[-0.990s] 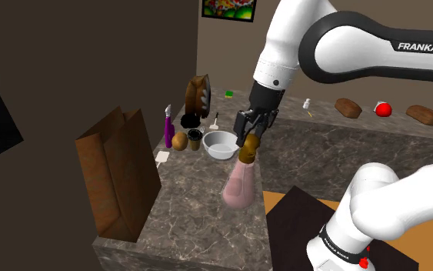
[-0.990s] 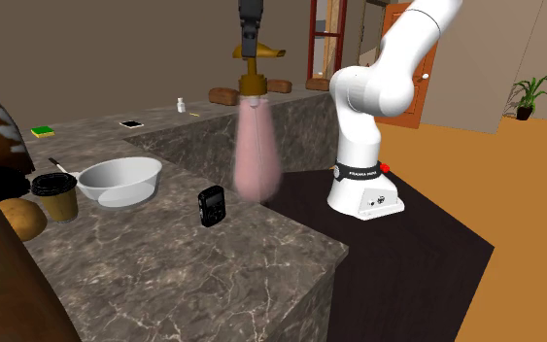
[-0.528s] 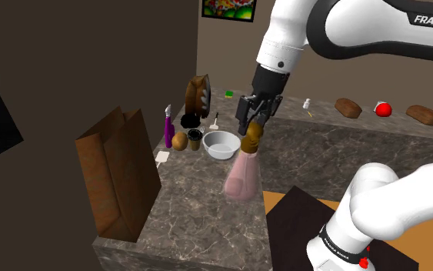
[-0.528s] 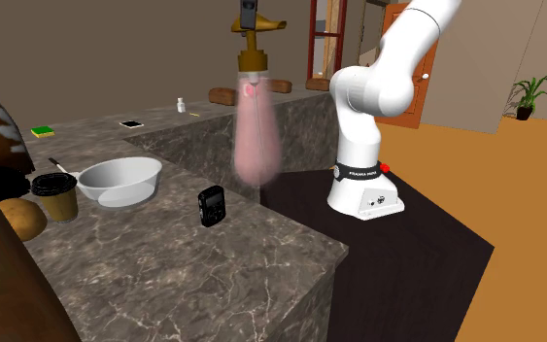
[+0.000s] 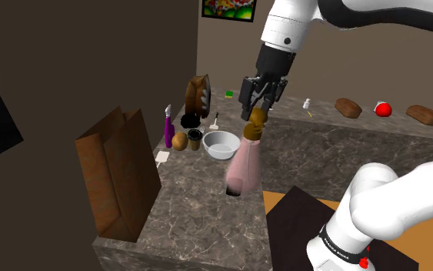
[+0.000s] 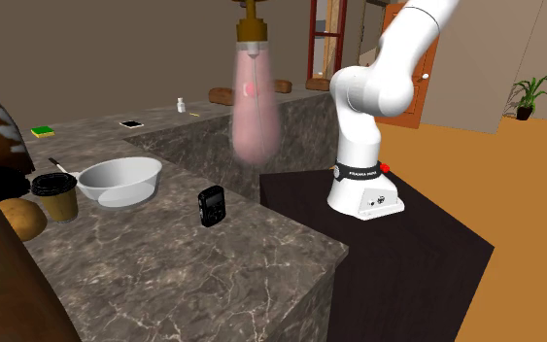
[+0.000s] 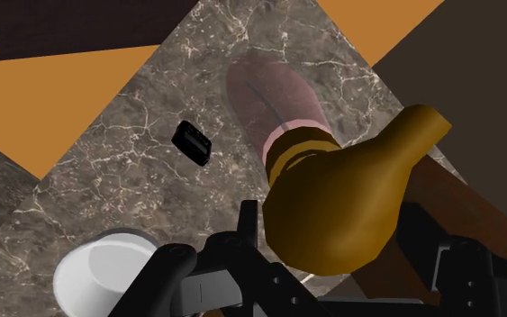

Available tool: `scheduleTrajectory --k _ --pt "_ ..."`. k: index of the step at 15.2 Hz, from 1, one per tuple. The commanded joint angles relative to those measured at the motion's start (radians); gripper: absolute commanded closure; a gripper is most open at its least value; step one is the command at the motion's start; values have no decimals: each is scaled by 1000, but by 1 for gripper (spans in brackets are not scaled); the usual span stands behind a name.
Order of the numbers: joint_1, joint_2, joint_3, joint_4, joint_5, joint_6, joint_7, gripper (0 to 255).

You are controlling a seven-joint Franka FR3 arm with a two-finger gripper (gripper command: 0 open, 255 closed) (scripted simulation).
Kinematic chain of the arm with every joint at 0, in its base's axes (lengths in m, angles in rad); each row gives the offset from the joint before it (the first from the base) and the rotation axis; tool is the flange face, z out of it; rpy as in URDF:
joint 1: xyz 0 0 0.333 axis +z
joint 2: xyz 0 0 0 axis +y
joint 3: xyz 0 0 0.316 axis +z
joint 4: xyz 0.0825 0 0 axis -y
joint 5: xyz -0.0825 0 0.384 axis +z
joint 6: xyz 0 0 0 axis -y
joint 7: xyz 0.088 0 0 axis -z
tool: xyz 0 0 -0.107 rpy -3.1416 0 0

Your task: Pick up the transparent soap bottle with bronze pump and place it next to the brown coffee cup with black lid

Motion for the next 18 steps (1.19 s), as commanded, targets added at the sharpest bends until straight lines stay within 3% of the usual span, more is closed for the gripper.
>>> scheduleTrajectory --k 1,18 --pt "-2 11 -1 36 -3 -24 3 255" --pt "-15 135 -9 373 -25 -236 34 255"
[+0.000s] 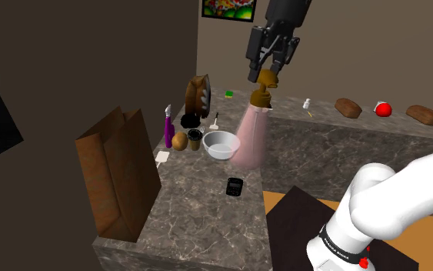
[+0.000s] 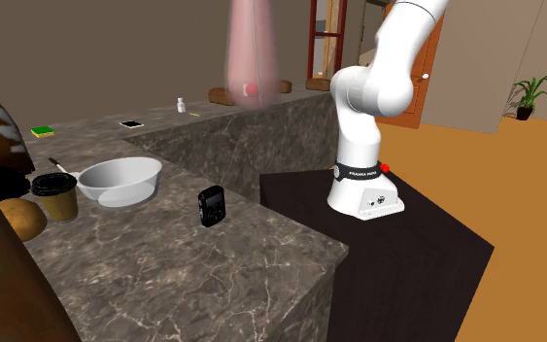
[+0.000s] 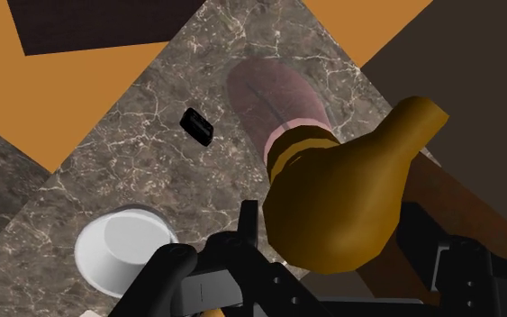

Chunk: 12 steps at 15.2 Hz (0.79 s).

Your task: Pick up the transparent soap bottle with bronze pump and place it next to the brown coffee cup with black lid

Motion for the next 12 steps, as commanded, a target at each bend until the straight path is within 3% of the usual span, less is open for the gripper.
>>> scheduleTrajectory --k 1,10,12 --pt "-1 18 0 44 -2 -26 5 255" --pt "-8 116 6 268 -14 -151 29 255" --pt "-11 133 3 266 -20 -134 19 255"
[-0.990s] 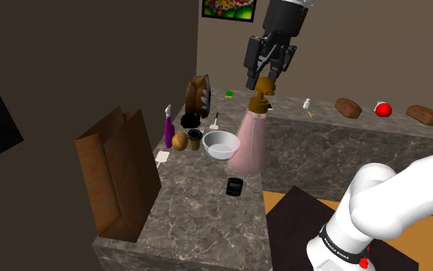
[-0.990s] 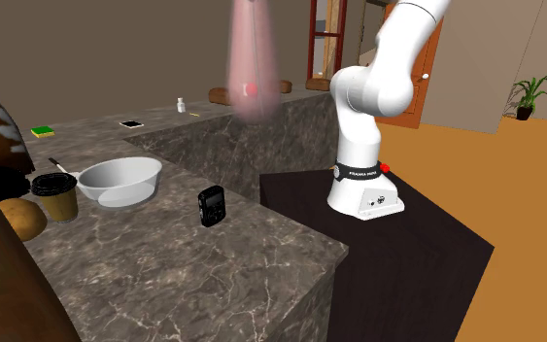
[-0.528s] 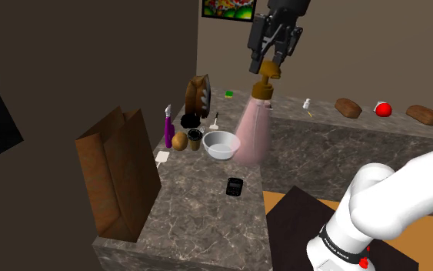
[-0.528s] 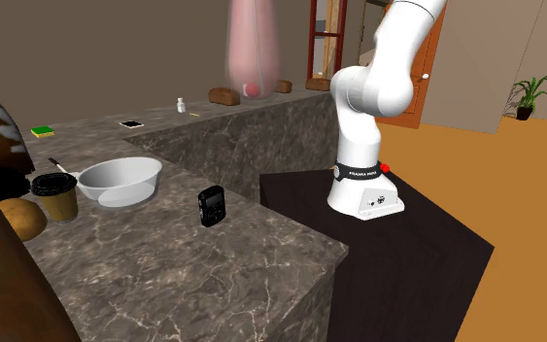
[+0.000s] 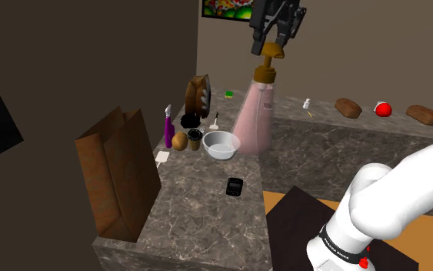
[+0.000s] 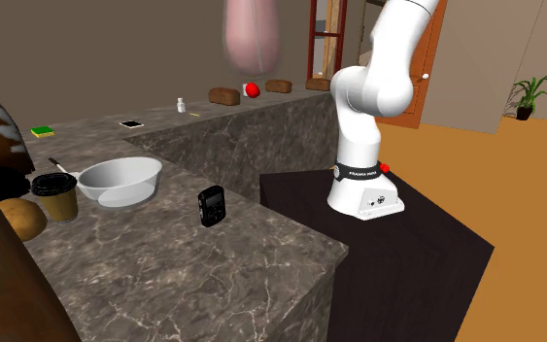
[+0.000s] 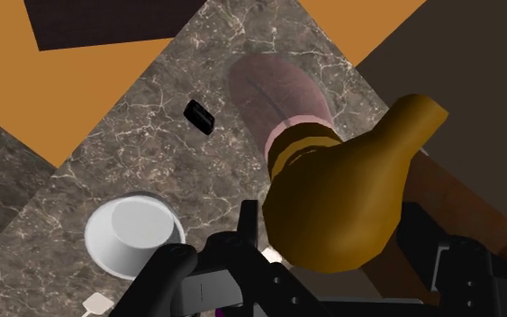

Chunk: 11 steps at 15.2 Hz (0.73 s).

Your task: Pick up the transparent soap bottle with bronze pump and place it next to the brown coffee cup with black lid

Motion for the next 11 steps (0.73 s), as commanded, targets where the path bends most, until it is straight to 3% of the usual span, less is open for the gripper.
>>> scheduleTrajectory --k 1,11 --pt "-5 25 -6 -8 -9 31 -17 255" --pt "-36 212 -34 -31 -56 229 -106 255"
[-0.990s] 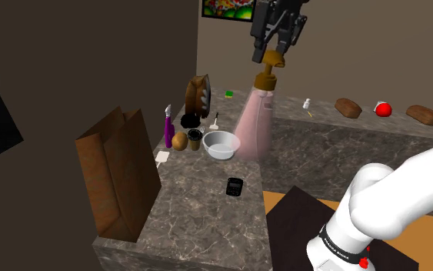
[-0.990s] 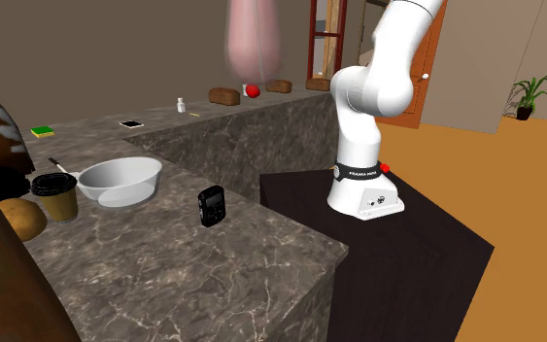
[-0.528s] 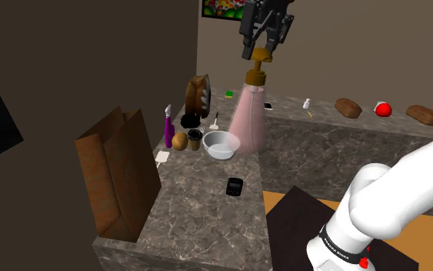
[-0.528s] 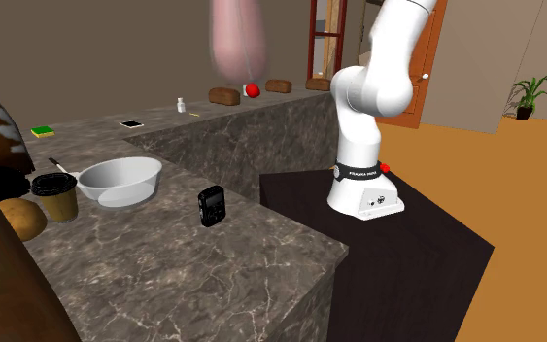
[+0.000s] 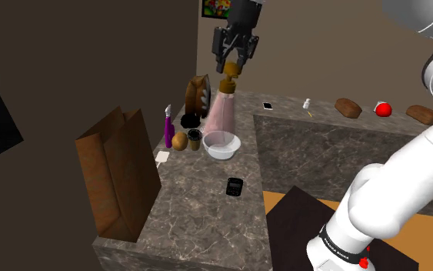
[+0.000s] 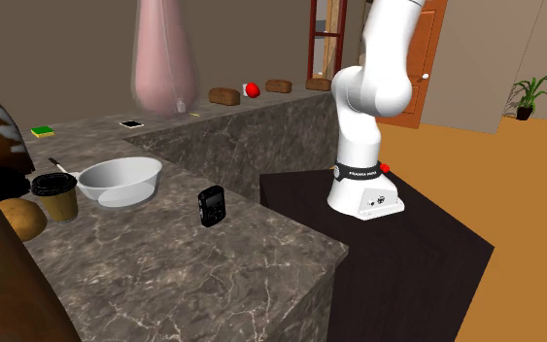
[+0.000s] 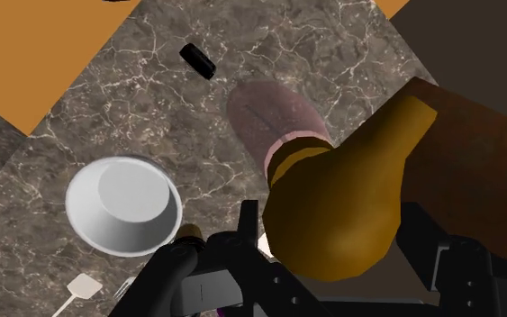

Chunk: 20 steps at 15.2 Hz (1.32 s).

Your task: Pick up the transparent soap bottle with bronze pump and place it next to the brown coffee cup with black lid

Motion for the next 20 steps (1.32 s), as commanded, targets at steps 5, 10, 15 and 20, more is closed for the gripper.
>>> scheduleTrajectory --k 5,10,15,20 --pt "-16 159 -10 69 -30 87 -36 255" --pt "-26 305 -19 156 -54 142 -63 255" --pt "-31 430 -27 237 -72 183 -82 255" --pt "-35 404 -28 134 -67 260 -89 255"
